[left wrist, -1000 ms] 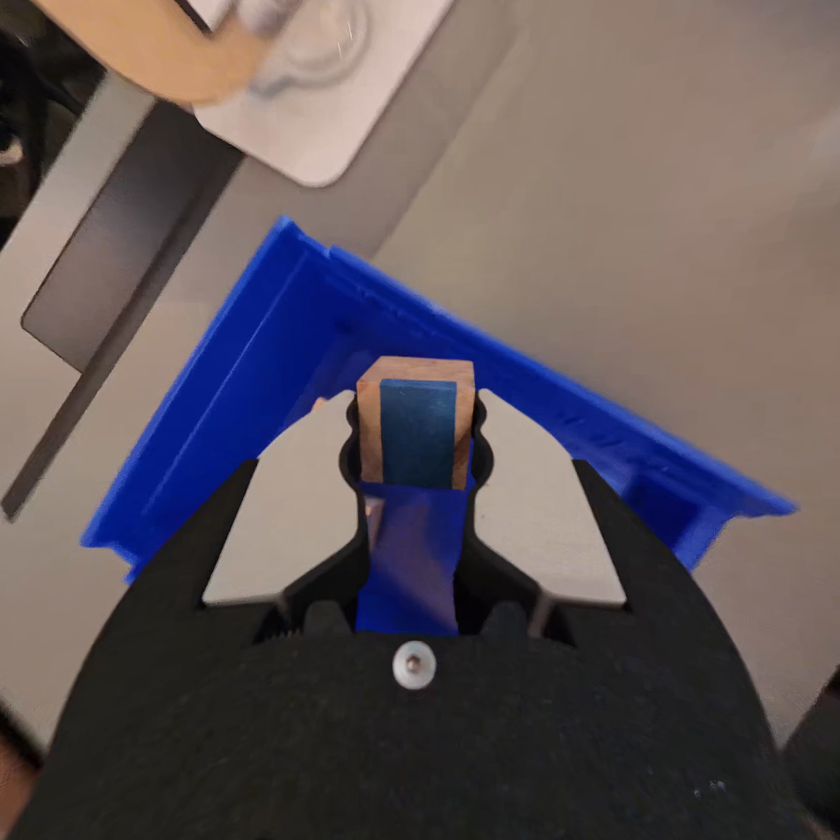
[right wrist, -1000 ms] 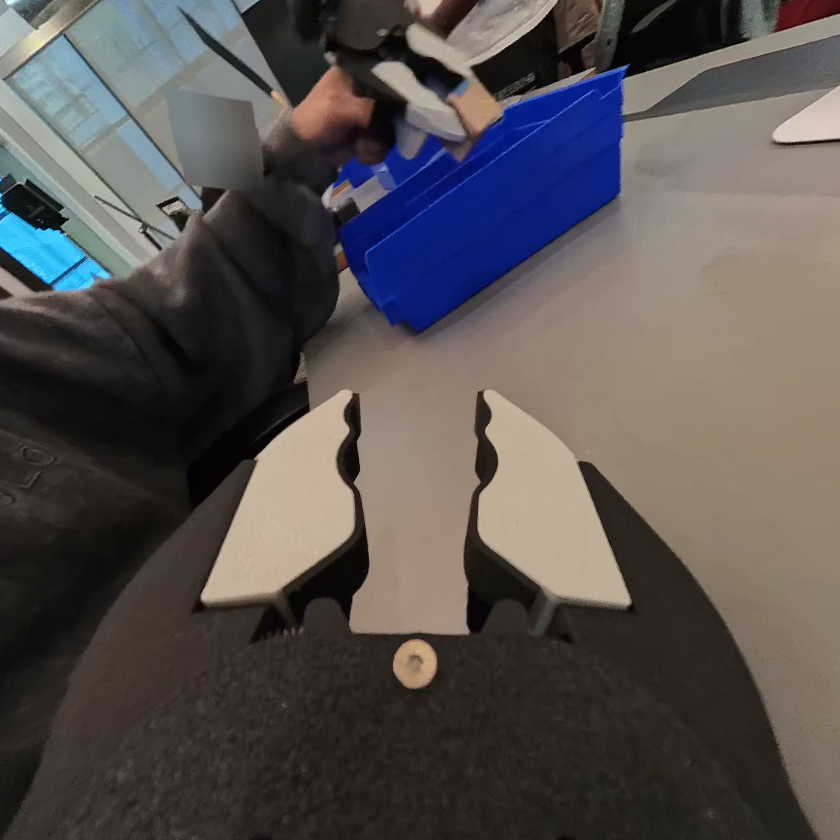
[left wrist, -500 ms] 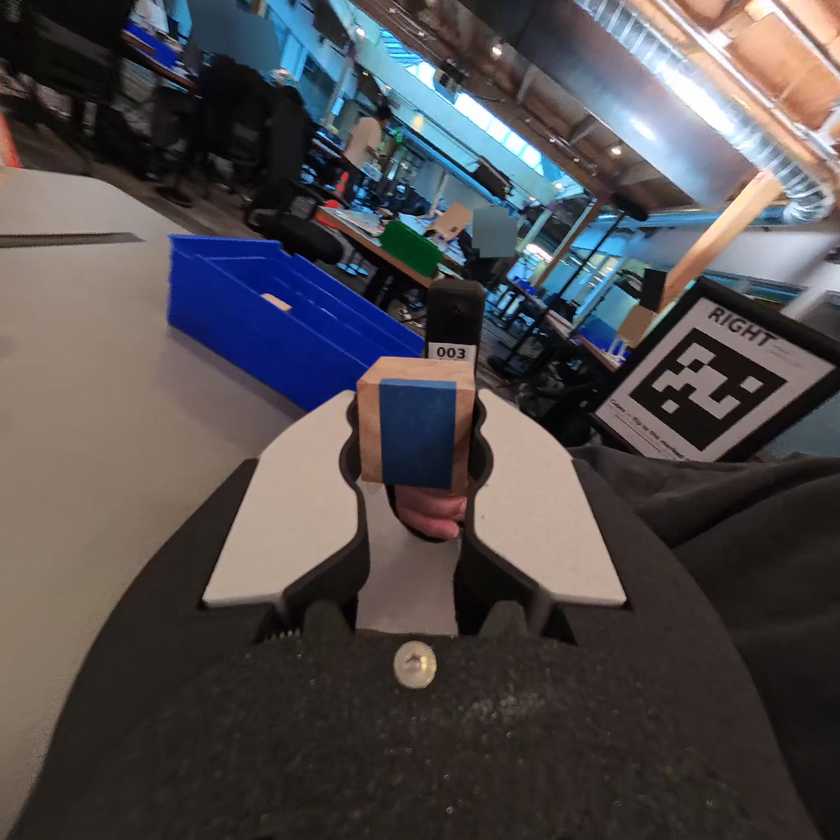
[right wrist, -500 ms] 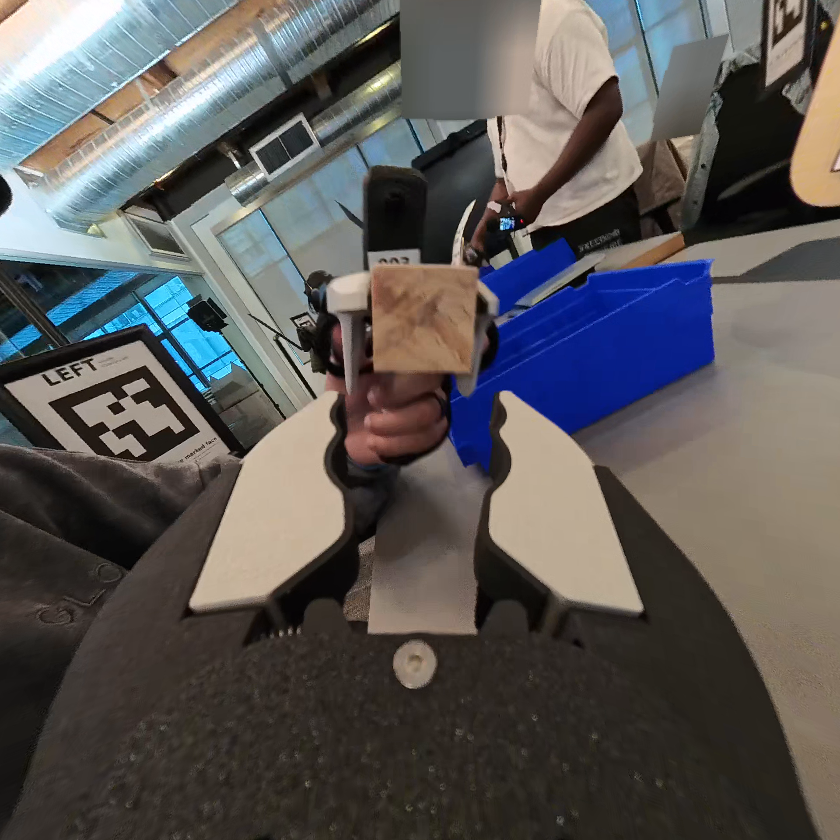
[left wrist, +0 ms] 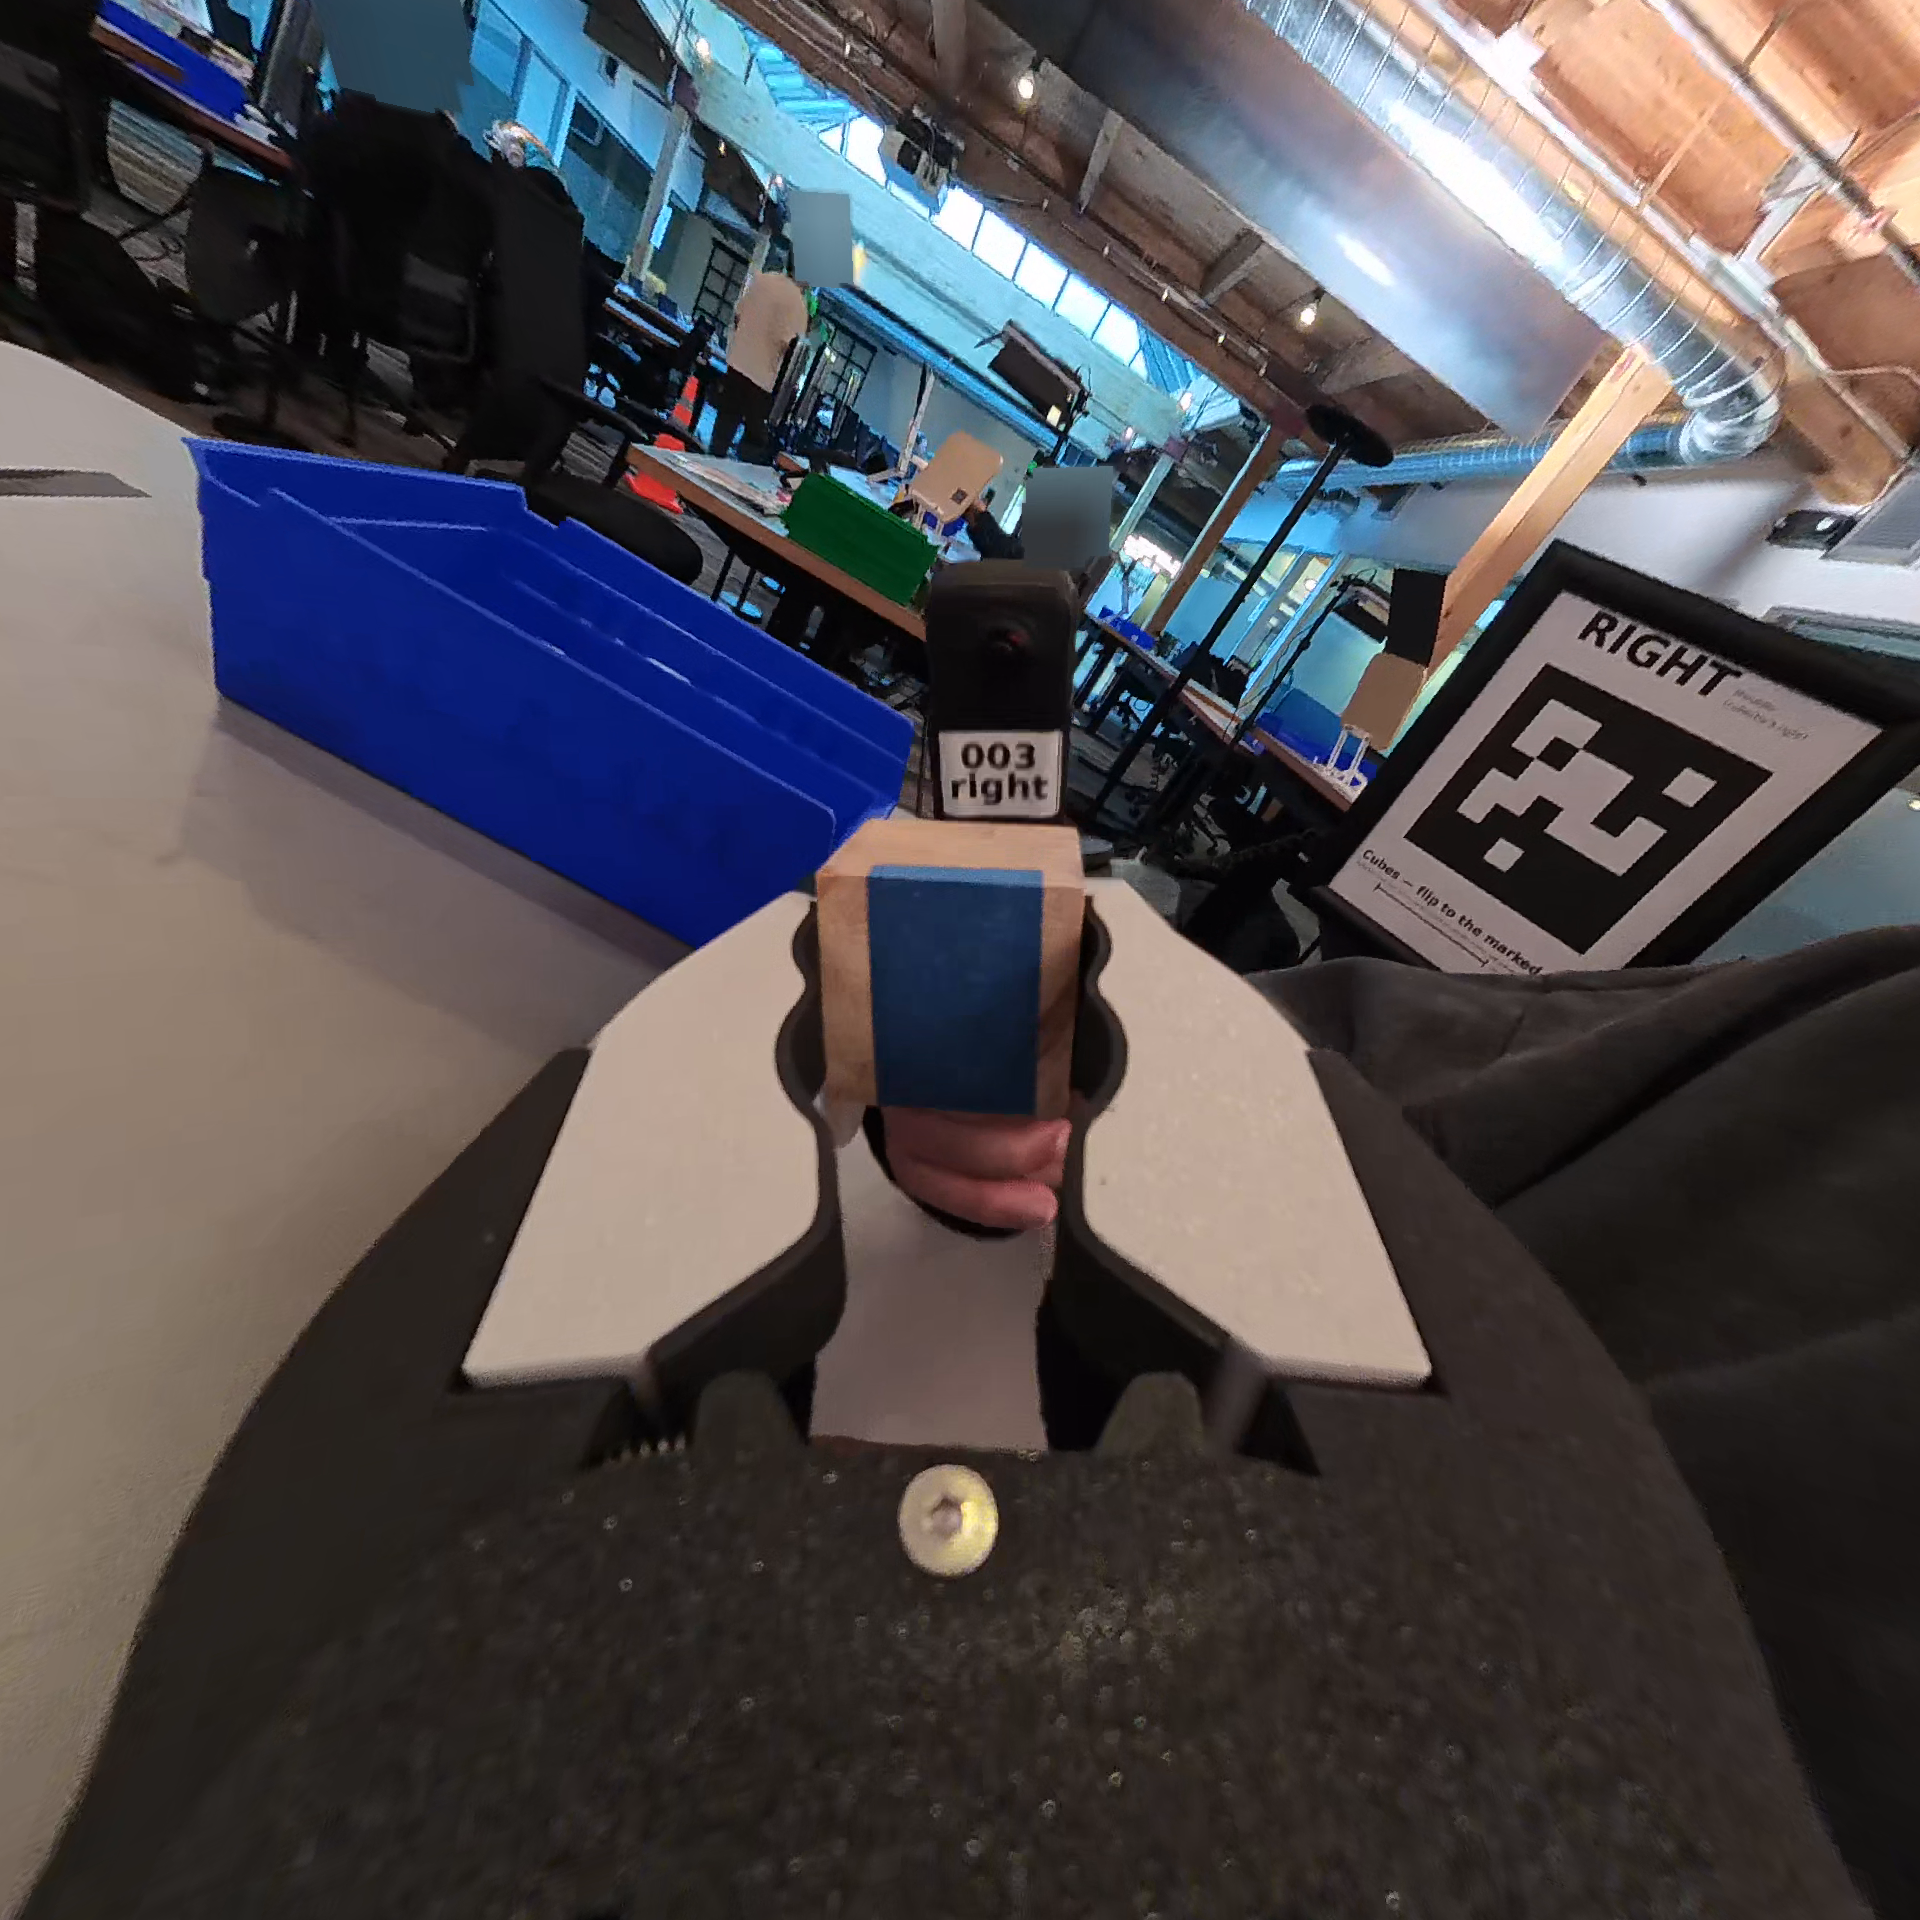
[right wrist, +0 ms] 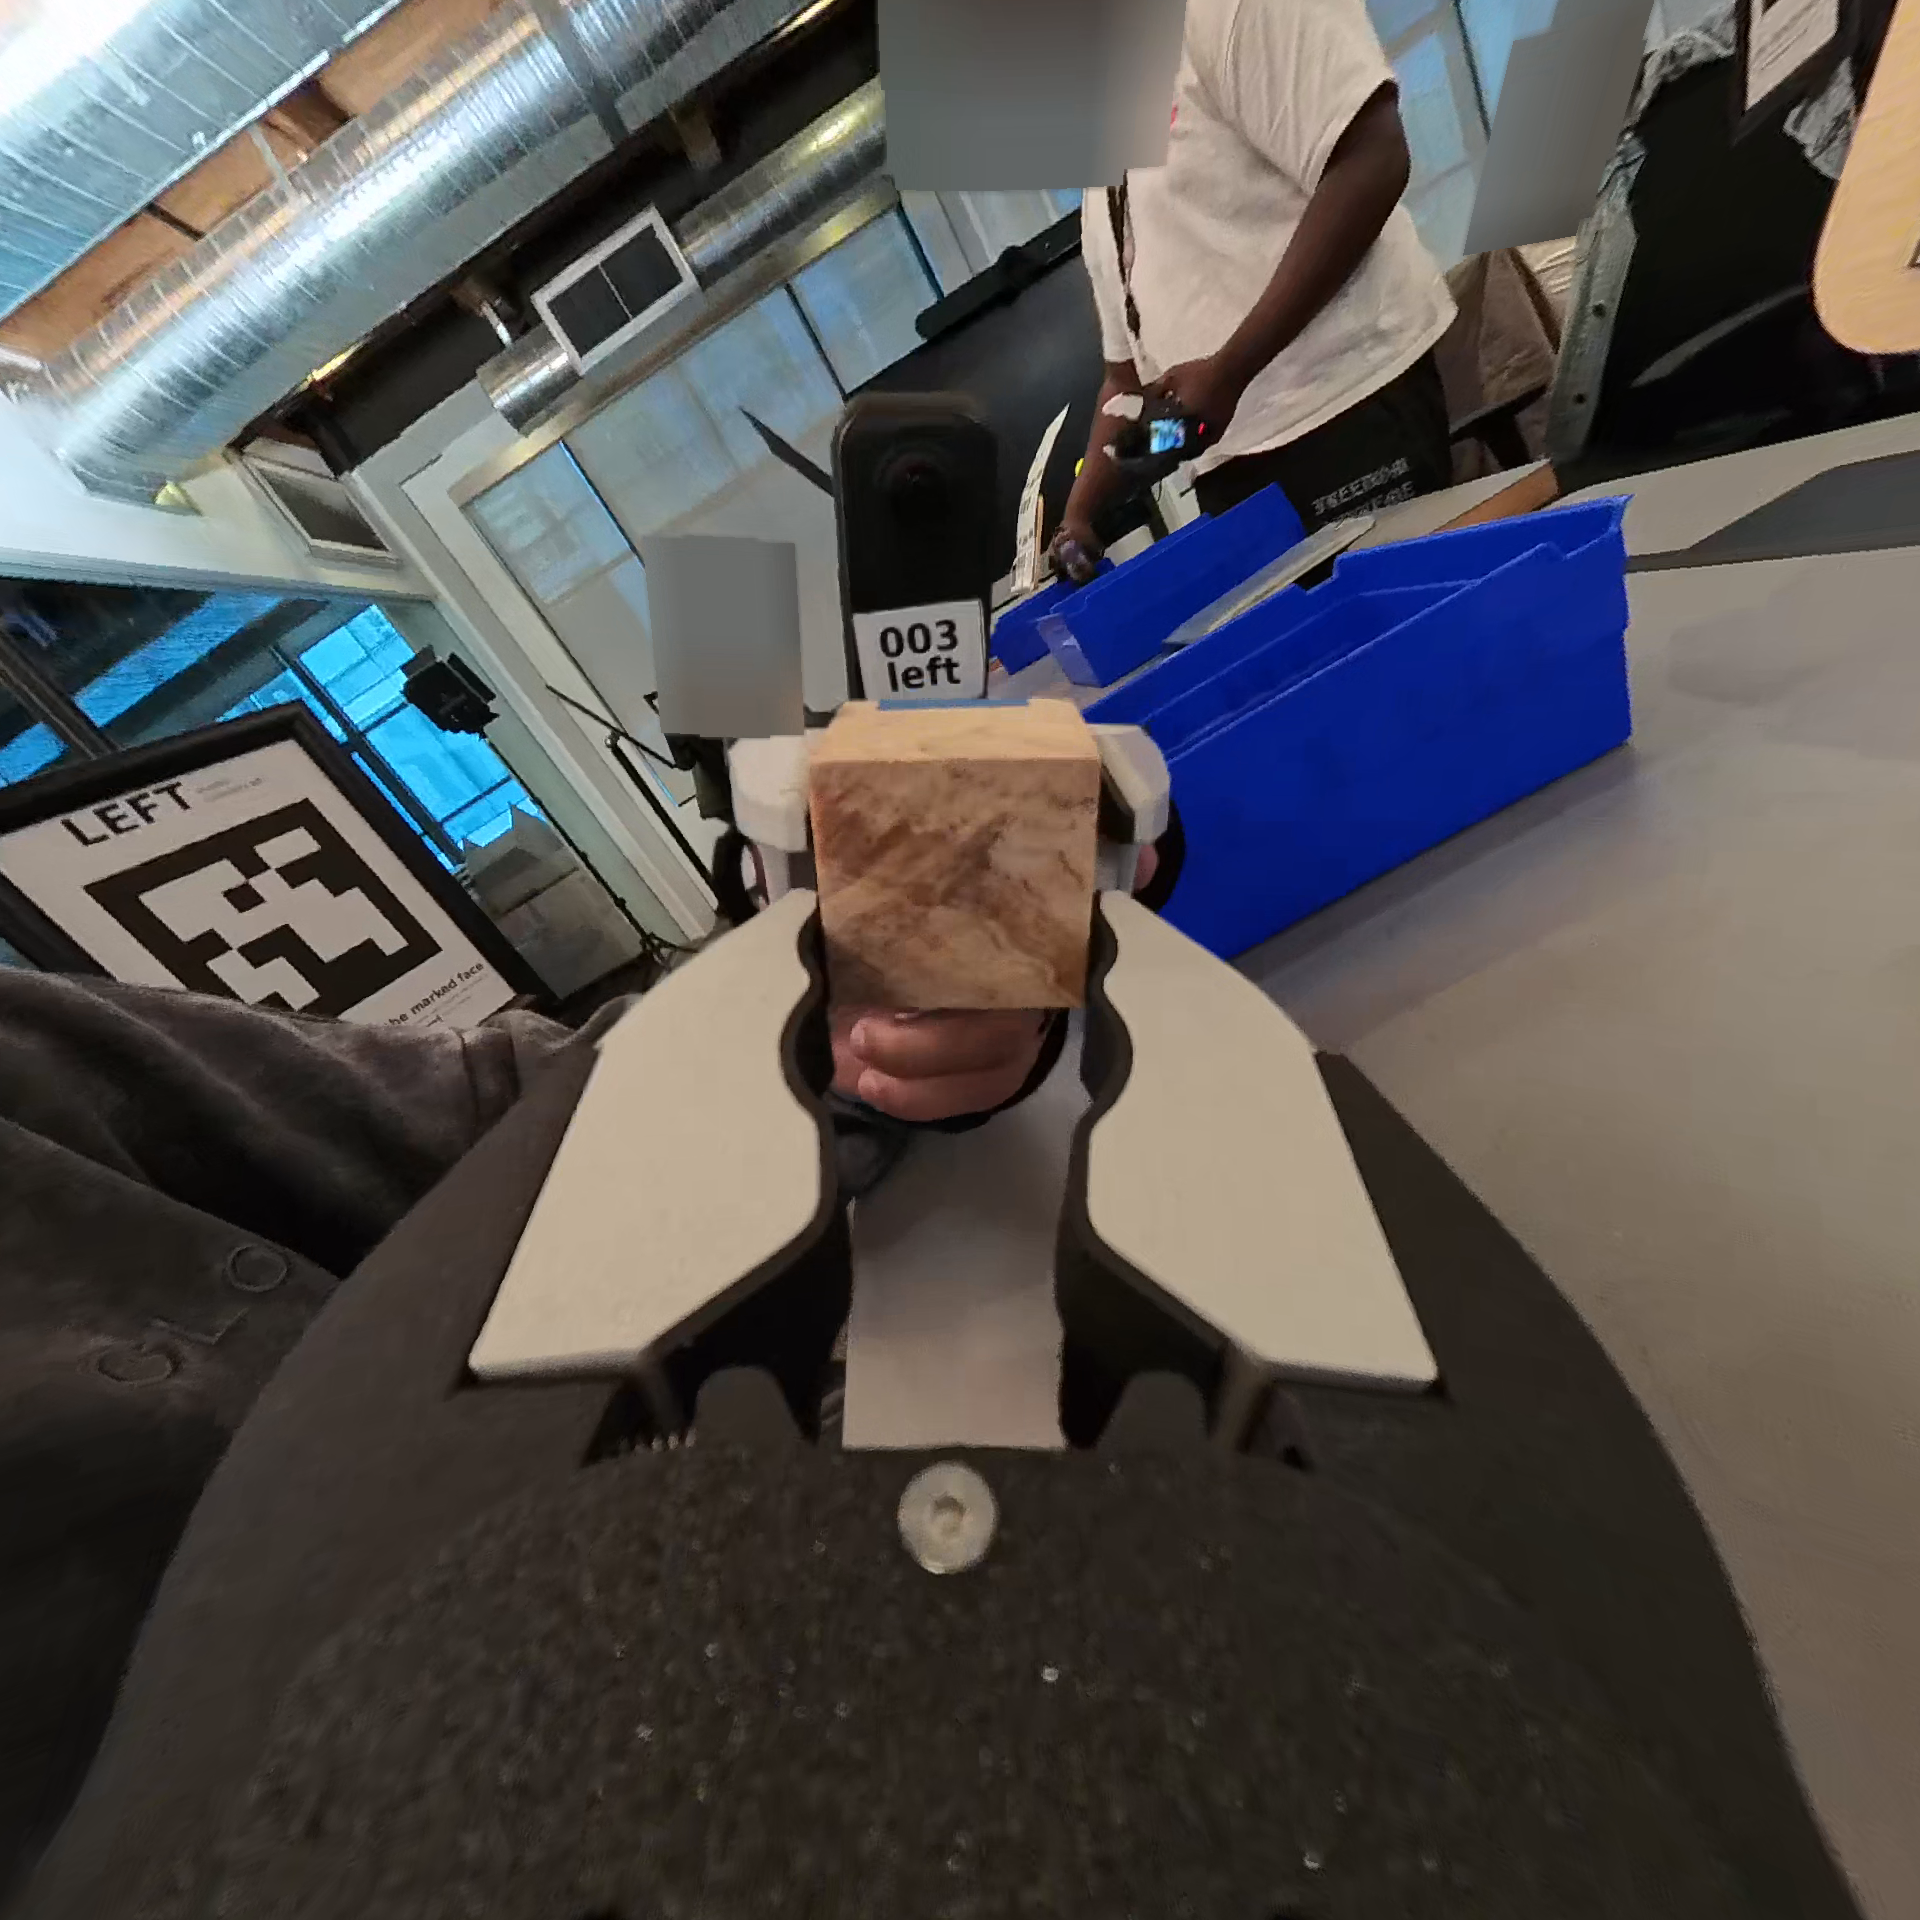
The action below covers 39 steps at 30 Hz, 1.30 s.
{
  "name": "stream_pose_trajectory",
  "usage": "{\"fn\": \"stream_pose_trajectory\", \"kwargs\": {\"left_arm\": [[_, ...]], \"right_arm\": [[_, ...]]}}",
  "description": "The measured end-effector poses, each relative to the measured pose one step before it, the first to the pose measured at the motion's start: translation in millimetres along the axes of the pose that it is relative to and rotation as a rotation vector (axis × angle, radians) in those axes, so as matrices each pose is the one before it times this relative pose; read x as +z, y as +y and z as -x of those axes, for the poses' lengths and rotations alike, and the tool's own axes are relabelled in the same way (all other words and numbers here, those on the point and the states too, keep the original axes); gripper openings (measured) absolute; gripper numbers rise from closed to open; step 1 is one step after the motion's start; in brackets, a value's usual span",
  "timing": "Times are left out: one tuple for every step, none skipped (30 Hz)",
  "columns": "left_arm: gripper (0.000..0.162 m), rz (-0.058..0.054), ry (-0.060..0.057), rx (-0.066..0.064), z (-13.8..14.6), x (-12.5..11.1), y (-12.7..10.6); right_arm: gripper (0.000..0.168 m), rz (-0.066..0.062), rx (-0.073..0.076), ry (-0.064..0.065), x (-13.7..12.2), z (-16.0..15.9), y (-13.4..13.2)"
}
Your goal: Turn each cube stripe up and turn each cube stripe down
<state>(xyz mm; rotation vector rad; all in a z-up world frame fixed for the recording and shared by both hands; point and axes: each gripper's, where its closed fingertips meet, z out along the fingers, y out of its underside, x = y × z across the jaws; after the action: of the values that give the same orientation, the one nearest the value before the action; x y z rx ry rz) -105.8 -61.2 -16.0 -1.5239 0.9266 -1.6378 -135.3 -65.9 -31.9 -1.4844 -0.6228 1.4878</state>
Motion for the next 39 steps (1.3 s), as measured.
{"fn": "stream_pose_trajectory", "kwargs": {"left_arm": [[0.047,0.0239,-0.0136,0.0051,-1.24,-2.56,3.10],[0.060,0.0182,-0.0251,0.0104,-1.01,-4.55,1.85],[0.067,0.0058,-0.0375,0.0224,-0.63,-6.50,0.50],[0.067,0.0056,-0.0516,0.0328,0.86,-7.87,0.99],[0.069,0.0147,-0.0694,0.0386,3.30,-8.52,3.14],[0.071,0.0179,-0.0841,0.0432,5.77,-8.80,5.46],[0.071,0.0167,-0.1020,0.0408,8.62,-8.59,7.61],[0.071,0.0170,-0.1022,0.0334,9.77,-7.45,9.80],[0.070,0.0189,-0.0770,0.0289,7.11,-5.74,11.09],[0.070,0.0258,-0.0448,0.0246,3.37,-3.54,11.87],[0.069,0.0332,-0.0184,0.0188,0.54,-1.42,12.04],[0.069,0.0328,-0.0042,0.0110,-0.75,0.34,11.00],[0.069,0.0198,0.0014,0.0052,-1.30,1.16,7.88],[0.068,0.0070,0.0093,0.0040,-2.51,1.72,4.19],[0.067,0.0099,0.0174,0.0058,-3.81,2.20,2.23],[0.067,0.0128,0.0113,0.0095,-3.19,2.27,1.00],[0.067,0.0081,0.0031,0.0146,-2.31,1.74,0.46],[0.067,0.0033,0.0027,0.0174,-2.44,1.21,0.54],[0.067,0.0045,0.0063,0.0169,-3.26,0.95,1.19],[0.067,0.0041,0.0037,0.0128,-2.77,0.53,1.15],[0.067,0.0032,0.0004,0.0100,-2.39,0.36,0.76],[0.067,0.0128,0.0014,0.0120,-2.22,0.47,1.70],[0.067,0.0208,-0.0060,0.0124,-0.88,0.06,2.12],[0.067,0.0072,-0.0118,0.0108,0.10,-0.76,0.08],[0.067,-0.0111,0.0005,0.0091,-1.43,-1.53,-2.37],[0.067,-0.0121,0.0124,0.0031,-2.59,-1.32,-2.61],[0.067,-0.0057,0.0116,-0.0028,-1.91,-0.94,-1.76],[0.067,-0.0039,0.0097,-0.0059,-1.22,-0.72,-1.26],[0.067,-0.0017,0.0095,-0.0058,-1.01,-0.54,-0.48],[0.067,0.0039,0.0058,-0.0046,-0.23,-0.28,0.92],[0.067,0.0095,-0.0002,-0.0045,0.87,0.00,1.74],[0.067,0.0055,-0.0019,-0.0053,1.09,-0.17,1.22],[0.067,0.0008,0.0059,-0.0050,0.01,0.00,0.35],[0.067,0.0031,0.0102,-0.0061,-0.68,0.48,0.53],[0.066,0.0037,0.0072,-0.0074,-0.25,0.80,0.75],[0.066,0.0027,0.0040,-0.0057,-0.09,1.00,1.02],[0.066,0.0073,0.0040,-0.0032,-0.17,1.37,1.84],[0.066,0.0137,0.0032,-0.0006,-0.27,1.63,2.54],[0.066,0.0089,-0.0004,0.0023,0.05,1.45,1.86]], "right_arm": [[0.045,0.0080,-0.0063,0.0033,-1.19,0.79,0.84],[0.045,0.0068,-0.0058,0.0110,-2.01,-0.54,0.69],[0.045,0.0053,-0.0057,0.0070,-2.83,-0.23,0.58],[0.045,0.0037,-0.0068,0.0091,-3.55,-0.39,0.17],[0.045,0.0021,-0.0125,0.0160,-4.06,-1.32,-0.03],[0.045,-0.0010,-0.0143,0.0197,-4.15,-2.02,-0.61],[0.045,-0.0023,-0.0111,0.0189,-3.73,-2.24,-1.00],[0.045,-0.0024,-0.0062,0.0163,-2.97,-2.51,-1.06],[0.045,-0.0026,-0.0026,0.0127,-2.12,-2.64,-0.96],[0.045,-0.0013,-0.0011,0.0095,-1.22,-2.56,-0.35],[0.045,0.0014,0.0011,0.0078,-0.46,-2.78,0.81],[0.045,0.0053,0.0037,0.0081,0.31,-2.99,1.99],[0.045,0.0080,0.0055,0.0110,0.93,-3.32,2.69],[0.045,0.0092,0.0057,0.0135,1.28,-3.30,3.00],[0.045,0.0087,0.0036,0.0121,1.45,-2.66,2.54],[0.045,0.0082,0.0004,0.0082,0.95,-1.44,1.57],[0.045,0.0043,-0.0073,0.0082,-0.22,-0.52,-0.70],[0.045,-0.0047,-0.0181,0.0152,-2.32,-0.62,-4.35],[0.045,-0.0093,-0.0274,0.0264,-4.72,-1.60,-8.47],[0.045,0.0007,-0.0313,0.0458,-7.53,-4.28,-11.33],[0.045,0.0070,-0.0394,0.0633,-10.68,-7.76,-13.35],[0.045,0.0108,-0.0392,0.0997,-14.01,-15.40,-14.48],[0.045,0.0059,-0.0289,0.1233,-16.56,-22.59,-15.43],[0.045,0.0026,-0.0120,0.1118,-16.18,-25.46,-14.89],[0.045,0.0114,0.0070,0.0812,-13.01,-24.77,-11.50],[0.045,0.0339,0.0310,0.0709,-9.81,-24.96,-5.67],[0.045,0.0271,0.0271,0.0721,-7.70,-25.41,-3.07],[0.045,0.0189,0.0236,0.0774,-6.10,-25.16,-1.07],[0.045,0.0111,0.0040,0.0697,-3.85,-22.95,-0.21],[0.045,0.0229,-0.0073,0.0867,-1.33,-25.45,2.46],[0.045,0.0413,-0.0094,0.0831,3.07,-25.17,6.95],[0.045,0.0473,0.0117,0.0382,7.33,-17.88,9.91],[0.045,0.0371,0.0334,0.0038,9.05,-11.27,10.12],[0.045,0.0285,0.0294,-0.0026,9.56,-7.82,9.55],[0.045,0.0283,0.0103,0.0098,9.71,-6.88,9.40],[0.045,0.0296,-0.0110,0.0185,9.64,-5.53,8.60],[0.045,0.0291,-0.0175,0.0274,9.09,-5.44,7.14],[0.045,0.0273,-0.0137,0.0235,8.63,-4.28,5.23],[0.045,0.0254,-0.0119,0.0115,8.58,-2.32,3.63]]}}
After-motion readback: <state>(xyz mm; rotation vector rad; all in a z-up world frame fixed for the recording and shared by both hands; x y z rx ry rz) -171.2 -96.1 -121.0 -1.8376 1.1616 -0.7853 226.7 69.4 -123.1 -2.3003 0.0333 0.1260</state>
